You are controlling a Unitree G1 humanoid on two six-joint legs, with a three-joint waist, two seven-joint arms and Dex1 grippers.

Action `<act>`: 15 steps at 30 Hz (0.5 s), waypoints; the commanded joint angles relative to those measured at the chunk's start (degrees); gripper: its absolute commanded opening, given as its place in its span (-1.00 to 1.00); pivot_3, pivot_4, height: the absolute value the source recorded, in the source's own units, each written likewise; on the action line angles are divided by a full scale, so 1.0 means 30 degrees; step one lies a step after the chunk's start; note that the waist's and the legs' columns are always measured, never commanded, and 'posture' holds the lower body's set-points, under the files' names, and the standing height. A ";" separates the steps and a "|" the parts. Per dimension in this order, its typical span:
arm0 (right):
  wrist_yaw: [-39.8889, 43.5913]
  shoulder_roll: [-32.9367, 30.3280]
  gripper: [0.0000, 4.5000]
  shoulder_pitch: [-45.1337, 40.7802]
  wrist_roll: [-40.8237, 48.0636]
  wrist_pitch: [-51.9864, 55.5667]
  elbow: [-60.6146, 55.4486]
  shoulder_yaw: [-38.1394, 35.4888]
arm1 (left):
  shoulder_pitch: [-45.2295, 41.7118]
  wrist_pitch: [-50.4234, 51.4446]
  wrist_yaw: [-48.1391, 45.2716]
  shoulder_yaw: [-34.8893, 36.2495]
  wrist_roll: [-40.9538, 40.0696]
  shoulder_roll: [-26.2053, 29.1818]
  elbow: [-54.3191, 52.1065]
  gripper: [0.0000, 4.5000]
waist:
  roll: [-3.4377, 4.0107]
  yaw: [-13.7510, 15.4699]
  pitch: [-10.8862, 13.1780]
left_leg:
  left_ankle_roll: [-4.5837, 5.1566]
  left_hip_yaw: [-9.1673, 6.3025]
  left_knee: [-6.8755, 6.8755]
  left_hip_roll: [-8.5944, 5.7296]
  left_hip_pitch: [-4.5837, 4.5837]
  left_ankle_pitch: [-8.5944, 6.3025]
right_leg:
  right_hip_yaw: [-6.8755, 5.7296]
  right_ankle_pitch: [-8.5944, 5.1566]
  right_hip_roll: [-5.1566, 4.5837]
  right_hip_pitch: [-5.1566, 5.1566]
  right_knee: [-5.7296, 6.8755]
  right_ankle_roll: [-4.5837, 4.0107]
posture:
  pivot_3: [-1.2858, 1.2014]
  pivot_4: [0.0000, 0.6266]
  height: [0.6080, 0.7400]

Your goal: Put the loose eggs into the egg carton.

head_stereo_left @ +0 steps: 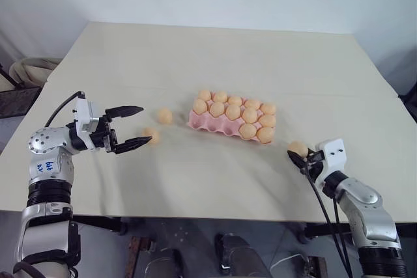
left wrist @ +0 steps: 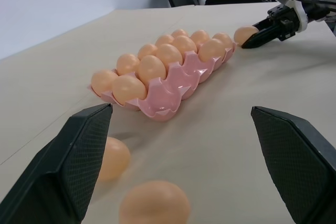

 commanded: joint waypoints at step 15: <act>-0.1575 0.1128 -0.42 -0.8086 0.0390 0.7276 -0.4374 0.4663 | -0.0260 -0.0436 0.0110 0.0331 -0.0183 0.0064 0.0024 1.00 | 0.0021 -0.0027 0.0013 | -0.0013 -0.0046 -0.0004 0.0022 -0.0023 -0.0001 | -0.0030 -0.0054 0.0011 -0.0070 0.0112 -0.0090 | 0.03 -0.52 1.00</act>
